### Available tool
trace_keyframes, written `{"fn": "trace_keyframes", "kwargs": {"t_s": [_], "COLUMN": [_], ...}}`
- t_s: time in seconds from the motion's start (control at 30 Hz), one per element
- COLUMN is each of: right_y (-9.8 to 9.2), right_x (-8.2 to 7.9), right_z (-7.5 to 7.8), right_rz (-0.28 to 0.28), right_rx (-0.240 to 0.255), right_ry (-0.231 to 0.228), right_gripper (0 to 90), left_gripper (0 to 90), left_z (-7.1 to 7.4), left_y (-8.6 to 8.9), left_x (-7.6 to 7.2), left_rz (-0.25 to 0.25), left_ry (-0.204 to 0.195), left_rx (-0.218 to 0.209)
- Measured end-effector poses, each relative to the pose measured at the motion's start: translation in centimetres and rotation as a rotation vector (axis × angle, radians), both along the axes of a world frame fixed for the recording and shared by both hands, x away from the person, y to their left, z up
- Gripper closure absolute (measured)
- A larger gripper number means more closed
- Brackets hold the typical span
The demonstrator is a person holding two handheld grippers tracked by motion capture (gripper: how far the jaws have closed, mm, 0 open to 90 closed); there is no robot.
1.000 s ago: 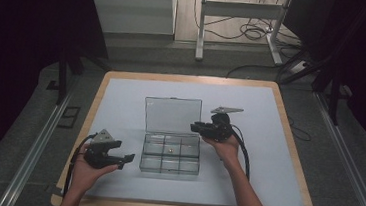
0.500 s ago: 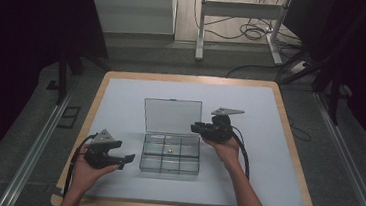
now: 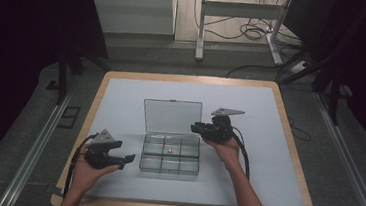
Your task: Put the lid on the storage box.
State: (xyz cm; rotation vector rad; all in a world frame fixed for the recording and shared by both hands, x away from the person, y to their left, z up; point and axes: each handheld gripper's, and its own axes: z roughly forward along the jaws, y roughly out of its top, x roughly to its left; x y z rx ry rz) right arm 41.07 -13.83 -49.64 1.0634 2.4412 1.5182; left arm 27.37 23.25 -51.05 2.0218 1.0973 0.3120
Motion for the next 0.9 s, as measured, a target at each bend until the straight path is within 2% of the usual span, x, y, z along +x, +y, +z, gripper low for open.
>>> {"fn": "trace_keyframes", "kwargs": {"t_s": [0.9], "right_y": [-0.31], "right_x": [-0.80], "right_z": [0.45], "right_rz": [0.013], "right_rx": [0.007], "right_ry": [-0.039], "right_gripper": [69.1], "left_gripper": [23.9], "left_z": [0.04], "left_y": [0.01], "left_x": [-0.04], "left_rz": [0.002], "left_ry": [0.001], "left_rx": [-0.003]}}
